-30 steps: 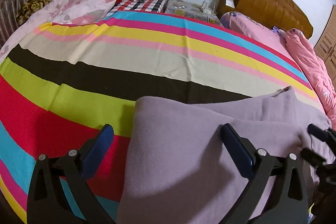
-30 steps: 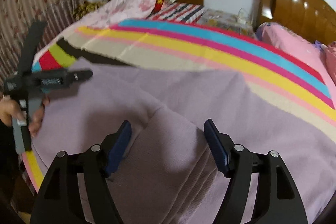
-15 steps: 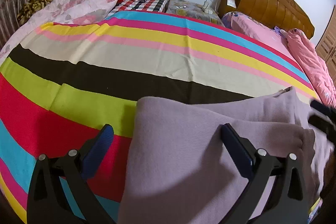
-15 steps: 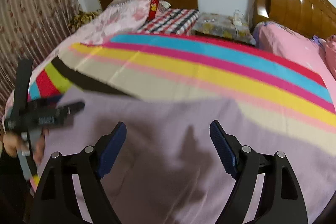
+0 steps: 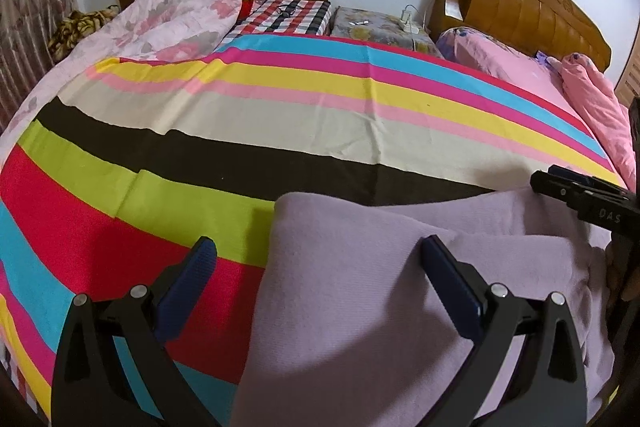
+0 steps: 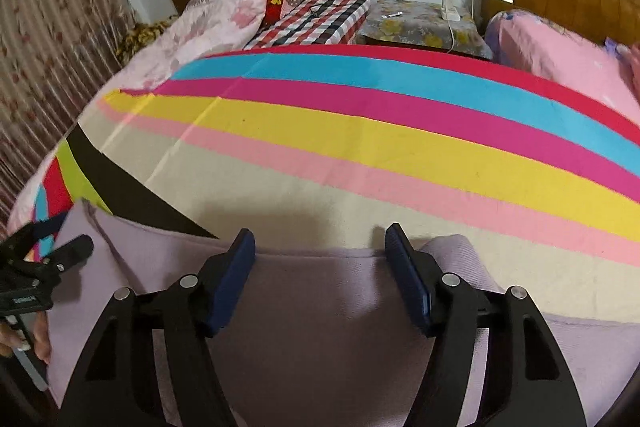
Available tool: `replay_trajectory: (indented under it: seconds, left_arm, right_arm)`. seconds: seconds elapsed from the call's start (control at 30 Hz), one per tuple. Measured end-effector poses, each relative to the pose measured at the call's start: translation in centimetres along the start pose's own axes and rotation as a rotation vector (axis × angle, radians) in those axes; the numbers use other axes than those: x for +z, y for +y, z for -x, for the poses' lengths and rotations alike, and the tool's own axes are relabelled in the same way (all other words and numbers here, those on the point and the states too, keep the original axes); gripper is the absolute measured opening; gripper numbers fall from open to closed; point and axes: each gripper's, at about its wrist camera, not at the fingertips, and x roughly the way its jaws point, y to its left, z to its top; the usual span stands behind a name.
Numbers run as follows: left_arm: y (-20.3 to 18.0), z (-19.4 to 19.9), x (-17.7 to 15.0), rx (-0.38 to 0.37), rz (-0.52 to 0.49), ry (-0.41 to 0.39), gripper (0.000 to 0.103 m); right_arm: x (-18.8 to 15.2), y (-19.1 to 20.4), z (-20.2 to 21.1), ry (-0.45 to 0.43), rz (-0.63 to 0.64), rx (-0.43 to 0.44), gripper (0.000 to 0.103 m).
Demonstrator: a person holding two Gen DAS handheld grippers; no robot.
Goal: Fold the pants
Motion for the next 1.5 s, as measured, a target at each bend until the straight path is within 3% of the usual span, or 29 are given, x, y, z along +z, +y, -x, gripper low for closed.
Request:
replay_trajectory:
  seconds: [0.1,0.2,0.23,0.27,0.37,0.4,0.47,0.5,0.57,0.67,0.7,0.77,0.9,0.97,1.03,1.1,1.13,1.23,1.37,1.5]
  left_arm:
    - [0.0,0.0,0.0,0.020,0.002,-0.003,0.102]
    - [0.1,0.0,0.0,0.024,0.007,0.005,0.102]
    - [0.2,0.0,0.0,0.025,0.008,0.009,0.102]
    - [0.1,0.0,0.0,0.029,0.007,0.011,0.102]
    - [-0.7,0.6,0.0,0.099,-0.030,-0.014,0.102]
    - [-1.6,1.1,-0.1,0.164,-0.065,-0.036,0.102]
    - [-3.9,2.7,-0.2,0.291,-0.152,-0.123,0.101]
    - [-5.8,3.9,-0.4,0.314,-0.211,-0.186,0.101]
    - [-9.8,5.7,-0.5,0.239,-0.292,-0.253,0.101]
    - [-15.4,6.1,-0.7,0.076,-0.348,-0.239,0.101]
    - [-17.2,5.7,-0.8,0.034,-0.374,-0.221,0.101]
    - [-19.8,5.1,-1.1,-0.011,-0.422,-0.199,0.101]
    - [-24.4,3.5,-1.6,-0.076,-0.529,-0.155,0.101]
    - [-25.3,2.5,-1.6,-0.109,-0.542,-0.121,0.101]
    - [-25.7,0.7,-1.6,-0.122,-0.538,-0.061,0.101]
    - [-25.8,-1.8,-1.9,-0.082,-0.543,0.031,0.102]
    - [-25.6,-2.0,-1.7,-0.108,-0.515,0.042,0.102]
    - [-24.2,-2.6,-1.1,-0.153,-0.436,0.091,0.102]
    - [-23.9,-2.8,-1.2,-0.161,-0.416,0.101,0.102]
    - [-24.0,-2.4,-1.5,-0.130,-0.432,0.078,0.102]
  right_arm:
    - [0.1,-0.7,0.1,-0.011,-0.039,0.041,0.065]
    - [-0.1,-3.3,1.8,-0.034,-0.201,0.140,0.068]
    - [-0.3,-3.9,2.9,-0.047,-0.255,0.150,0.072]
    - [-0.7,-4.8,4.4,-0.067,-0.312,0.150,0.085]
    - [-2.8,-6.9,10.5,-0.178,-0.329,0.061,0.089]
    - [-3.7,-7.4,12.2,-0.191,-0.281,0.011,0.090]
    - [-5.5,-8.4,13.9,-0.161,-0.172,-0.127,0.090]
    - [-6.5,-9.2,14.1,-0.120,-0.109,-0.201,0.090]
    - [-8.3,-11.5,13.5,-0.034,-0.072,-0.261,0.090]
    - [-10.1,-16.5,12.6,0.035,-0.200,-0.326,0.088]
    - [-10.3,-17.6,13.3,0.020,-0.268,-0.275,0.088]
    - [-10.1,-17.2,15.3,-0.030,-0.306,-0.269,0.089]
    - [-12.0,-13.2,20.0,-0.163,-0.255,-0.157,0.093]
    - [-13.7,-11.2,20.6,-0.163,-0.213,-0.148,0.093]
    - [-16.0,-9.7,20.4,-0.137,-0.151,-0.197,0.093]
    - [-18.2,-8.7,19.0,-0.072,-0.091,-0.256,0.093]
    - [-19.3,-8.6,18.1,-0.030,-0.065,-0.289,0.094]
    - [-21.5,-8.9,18.6,-0.097,-0.043,-0.295,0.095]
    - [-22.5,-8.2,20.8,-0.126,-0.068,-0.354,0.095]
    - [-24.2,-7.3,20.9,-0.141,-0.078,-0.250,0.096]
